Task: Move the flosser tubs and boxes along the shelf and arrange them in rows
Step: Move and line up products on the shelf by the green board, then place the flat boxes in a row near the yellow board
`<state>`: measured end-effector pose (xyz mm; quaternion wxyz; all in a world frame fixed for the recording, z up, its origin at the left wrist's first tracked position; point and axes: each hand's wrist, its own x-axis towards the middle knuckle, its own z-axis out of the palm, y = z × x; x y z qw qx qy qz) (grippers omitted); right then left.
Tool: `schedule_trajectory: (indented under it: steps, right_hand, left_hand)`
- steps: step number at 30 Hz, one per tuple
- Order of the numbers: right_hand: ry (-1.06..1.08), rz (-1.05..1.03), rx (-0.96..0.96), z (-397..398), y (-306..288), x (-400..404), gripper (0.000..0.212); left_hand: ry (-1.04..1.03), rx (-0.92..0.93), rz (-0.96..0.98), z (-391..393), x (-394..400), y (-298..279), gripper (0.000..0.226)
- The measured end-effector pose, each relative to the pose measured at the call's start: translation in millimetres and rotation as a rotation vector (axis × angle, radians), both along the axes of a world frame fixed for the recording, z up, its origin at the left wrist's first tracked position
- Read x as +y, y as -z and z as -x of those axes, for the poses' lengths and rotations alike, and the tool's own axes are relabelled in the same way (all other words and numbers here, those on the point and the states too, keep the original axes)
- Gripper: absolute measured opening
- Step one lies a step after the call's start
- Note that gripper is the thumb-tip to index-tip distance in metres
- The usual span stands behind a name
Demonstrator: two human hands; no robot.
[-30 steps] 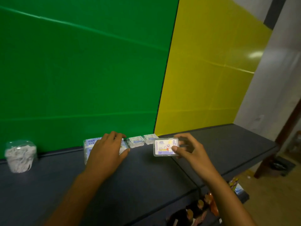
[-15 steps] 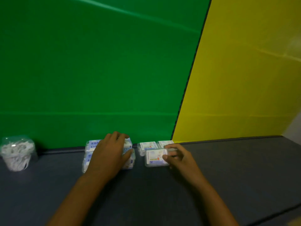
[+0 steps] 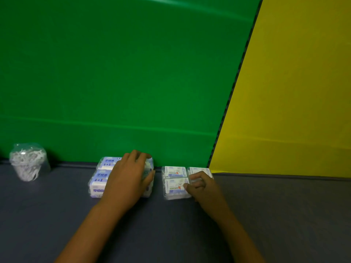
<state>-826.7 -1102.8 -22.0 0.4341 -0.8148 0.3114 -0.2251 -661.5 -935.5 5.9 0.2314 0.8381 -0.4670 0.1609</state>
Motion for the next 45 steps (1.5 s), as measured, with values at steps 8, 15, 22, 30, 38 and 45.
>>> schedule_trajectory:
  steps: [8, 15, 22, 30, 38, 45]
  right_hand:
    - [0.026, 0.162, 0.024, -2, 11, -1, 0.019]
    - [0.053, 0.225, -0.050, 3, 2, 6, 0.024]
    - [-0.064, 0.607, 0.012, 0, -34, 29, 0.035]
    - [-0.187, 0.885, 0.187, -14, -67, 98, 0.055]
    - [-0.268, 0.916, 0.142, -28, -78, 216, 0.068]
    - [-0.380, 0.976, 0.088, -52, -84, 335, 0.078]
  left_hand:
    - [-0.049, -0.009, 0.005, 2, 6, -6, 0.043]
    - [-0.074, -0.017, 0.000, 12, 23, -16, 0.042]
    - [-0.134, -0.028, 0.014, 14, 69, -32, 0.042]
    - [-0.230, -0.036, -0.038, 14, 155, -43, 0.052]
    - [-0.353, -0.048, -0.070, 24, 297, -43, 0.063]
    - [-0.517, -0.046, -0.100, 34, 440, -39, 0.072]
